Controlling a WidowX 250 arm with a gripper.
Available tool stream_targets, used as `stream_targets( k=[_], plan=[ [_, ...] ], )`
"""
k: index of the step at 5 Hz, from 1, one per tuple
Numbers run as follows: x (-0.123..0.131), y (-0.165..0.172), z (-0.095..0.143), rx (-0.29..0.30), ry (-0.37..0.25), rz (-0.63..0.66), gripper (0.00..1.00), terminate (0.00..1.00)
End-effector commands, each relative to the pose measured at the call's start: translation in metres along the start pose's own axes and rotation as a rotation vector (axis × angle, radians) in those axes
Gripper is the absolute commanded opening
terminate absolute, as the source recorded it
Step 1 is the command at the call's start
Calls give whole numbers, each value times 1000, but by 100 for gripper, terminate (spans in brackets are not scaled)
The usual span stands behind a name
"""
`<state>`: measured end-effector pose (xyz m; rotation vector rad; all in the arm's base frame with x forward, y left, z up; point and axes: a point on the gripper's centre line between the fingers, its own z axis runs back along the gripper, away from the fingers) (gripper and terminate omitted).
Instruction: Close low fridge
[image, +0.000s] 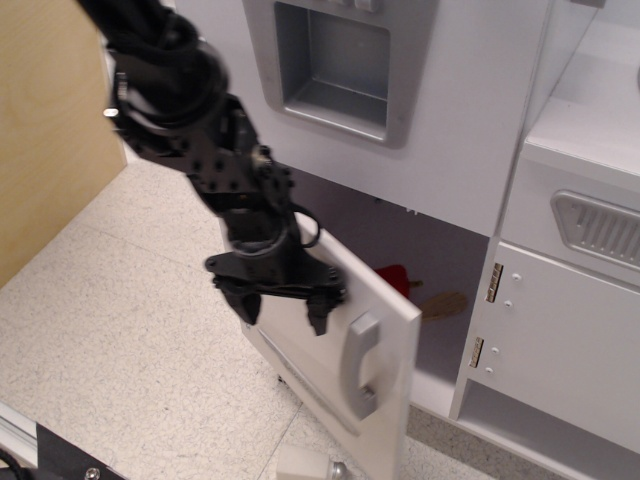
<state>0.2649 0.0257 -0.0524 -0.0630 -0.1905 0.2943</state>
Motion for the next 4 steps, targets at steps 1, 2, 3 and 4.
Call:
stream_targets(
  k=[1, 2, 3, 4],
  plan=[
    [29, -30, 2, -15, -28, 62, 100, 0],
    [45, -40, -3, -10, -41, 100, 100, 0],
    [53, -42, -9, -4, -44, 121, 100, 0],
    [54, -41, -9, 2, -58, 125, 100, 0]
  ],
)
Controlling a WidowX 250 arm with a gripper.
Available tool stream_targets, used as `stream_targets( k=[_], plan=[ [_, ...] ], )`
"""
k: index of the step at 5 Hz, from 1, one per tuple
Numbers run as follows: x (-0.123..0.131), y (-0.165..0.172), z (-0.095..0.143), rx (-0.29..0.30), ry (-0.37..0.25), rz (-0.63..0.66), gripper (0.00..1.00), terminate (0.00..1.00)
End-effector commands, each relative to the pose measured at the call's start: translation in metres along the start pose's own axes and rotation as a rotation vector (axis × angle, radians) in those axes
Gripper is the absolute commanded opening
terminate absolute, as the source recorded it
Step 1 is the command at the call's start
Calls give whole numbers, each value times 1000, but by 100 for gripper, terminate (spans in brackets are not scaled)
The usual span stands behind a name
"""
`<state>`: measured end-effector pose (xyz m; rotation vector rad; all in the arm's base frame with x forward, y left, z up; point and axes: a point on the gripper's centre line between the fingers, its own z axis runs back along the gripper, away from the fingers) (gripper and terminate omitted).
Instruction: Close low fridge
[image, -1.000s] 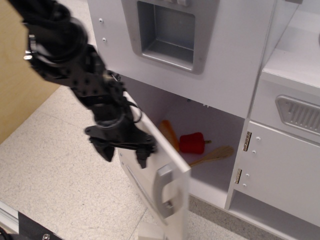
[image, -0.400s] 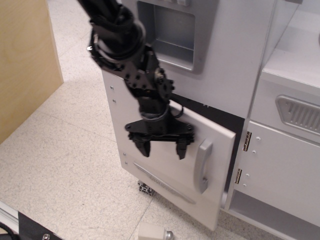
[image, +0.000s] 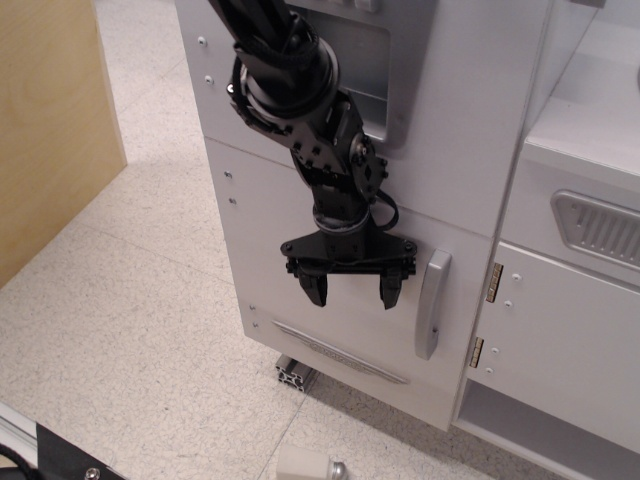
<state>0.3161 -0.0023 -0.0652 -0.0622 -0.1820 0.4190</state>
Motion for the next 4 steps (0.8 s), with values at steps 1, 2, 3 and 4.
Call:
stream_targets(
  k=[1, 2, 3, 4],
  plan=[
    [3, 7, 25, -13, -72, -26, 100, 0],
    [-9, 16, 37, 6, -67, -58, 100, 0],
    [-12, 19, 45, 17, -59, -69, 100, 0],
    [-12, 19, 45, 17, -59, -69, 100, 0]
  ],
)
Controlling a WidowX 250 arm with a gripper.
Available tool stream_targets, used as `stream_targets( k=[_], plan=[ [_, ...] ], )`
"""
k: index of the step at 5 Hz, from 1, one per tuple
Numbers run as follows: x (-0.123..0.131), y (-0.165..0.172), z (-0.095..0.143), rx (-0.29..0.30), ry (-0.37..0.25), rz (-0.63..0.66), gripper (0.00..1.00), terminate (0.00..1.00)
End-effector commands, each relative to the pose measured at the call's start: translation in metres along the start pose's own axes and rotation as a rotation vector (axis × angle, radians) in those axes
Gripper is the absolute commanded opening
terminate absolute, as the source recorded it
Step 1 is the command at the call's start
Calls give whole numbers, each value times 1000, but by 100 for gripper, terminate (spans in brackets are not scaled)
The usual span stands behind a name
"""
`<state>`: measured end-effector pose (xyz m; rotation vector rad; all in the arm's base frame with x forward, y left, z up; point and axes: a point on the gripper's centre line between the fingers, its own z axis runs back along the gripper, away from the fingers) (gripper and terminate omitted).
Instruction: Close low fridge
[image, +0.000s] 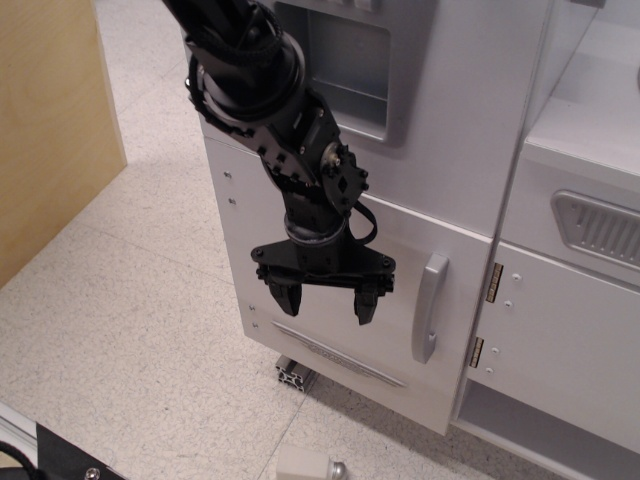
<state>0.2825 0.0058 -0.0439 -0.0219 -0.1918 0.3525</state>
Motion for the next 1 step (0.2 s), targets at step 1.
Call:
stream_targets(
  k=[1],
  plan=[
    [11, 2, 17, -13, -44, 2, 100, 100]
  ],
)
